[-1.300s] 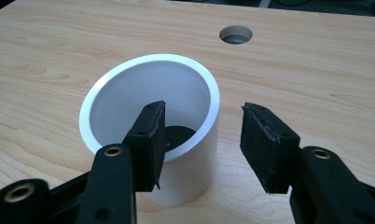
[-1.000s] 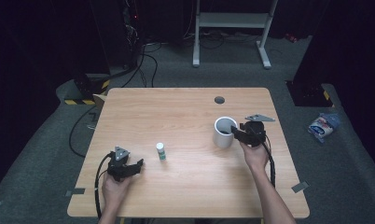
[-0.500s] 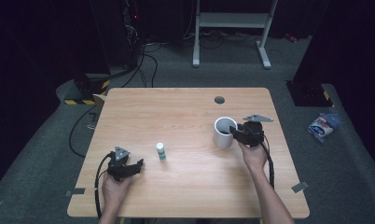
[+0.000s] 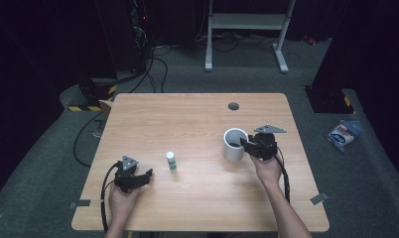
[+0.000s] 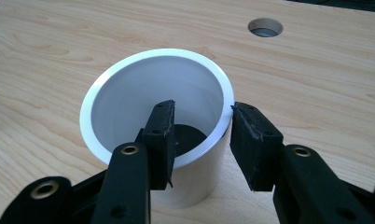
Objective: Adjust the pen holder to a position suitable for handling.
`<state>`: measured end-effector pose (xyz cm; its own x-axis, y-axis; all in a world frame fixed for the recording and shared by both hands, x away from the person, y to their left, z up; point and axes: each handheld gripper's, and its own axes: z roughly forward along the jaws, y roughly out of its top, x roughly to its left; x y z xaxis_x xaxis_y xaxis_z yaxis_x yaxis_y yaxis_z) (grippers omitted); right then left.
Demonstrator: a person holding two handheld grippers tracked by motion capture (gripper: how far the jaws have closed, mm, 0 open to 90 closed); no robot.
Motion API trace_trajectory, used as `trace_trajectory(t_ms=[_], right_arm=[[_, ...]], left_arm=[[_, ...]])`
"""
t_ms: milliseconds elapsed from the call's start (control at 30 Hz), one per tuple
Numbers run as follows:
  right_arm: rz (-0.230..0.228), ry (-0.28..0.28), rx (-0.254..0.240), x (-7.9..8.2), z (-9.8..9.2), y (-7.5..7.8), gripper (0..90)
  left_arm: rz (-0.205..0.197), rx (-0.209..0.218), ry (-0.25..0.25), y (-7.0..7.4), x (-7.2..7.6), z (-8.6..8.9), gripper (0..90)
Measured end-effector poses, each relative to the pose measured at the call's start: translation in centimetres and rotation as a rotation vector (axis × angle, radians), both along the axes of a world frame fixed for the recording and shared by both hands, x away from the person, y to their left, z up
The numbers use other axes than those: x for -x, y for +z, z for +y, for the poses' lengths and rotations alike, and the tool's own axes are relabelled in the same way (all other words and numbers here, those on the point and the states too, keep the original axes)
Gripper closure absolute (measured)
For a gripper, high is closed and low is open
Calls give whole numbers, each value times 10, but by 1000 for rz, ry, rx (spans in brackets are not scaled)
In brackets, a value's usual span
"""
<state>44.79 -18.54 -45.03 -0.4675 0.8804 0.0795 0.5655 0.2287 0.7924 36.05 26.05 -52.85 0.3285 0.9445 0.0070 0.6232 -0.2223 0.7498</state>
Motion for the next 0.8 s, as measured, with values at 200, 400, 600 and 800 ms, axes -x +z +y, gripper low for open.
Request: trace_trajectory(t_ms=[200, 400, 600, 800], right_arm=[[0, 14, -12, 7, 5, -1, 597], [0, 33, -9, 14, 8, -1, 597], [-8, 62, -5, 21, 12, -1, 597], [-16, 81, -12, 31, 18, -3, 597]], left_arm=[[-2, 2, 2, 0, 0, 0, 291], [-1, 2, 2, 0, 0, 0, 291], [-1, 2, 2, 0, 0, 0, 291], [-2, 0, 2, 0, 0, 0, 291]])
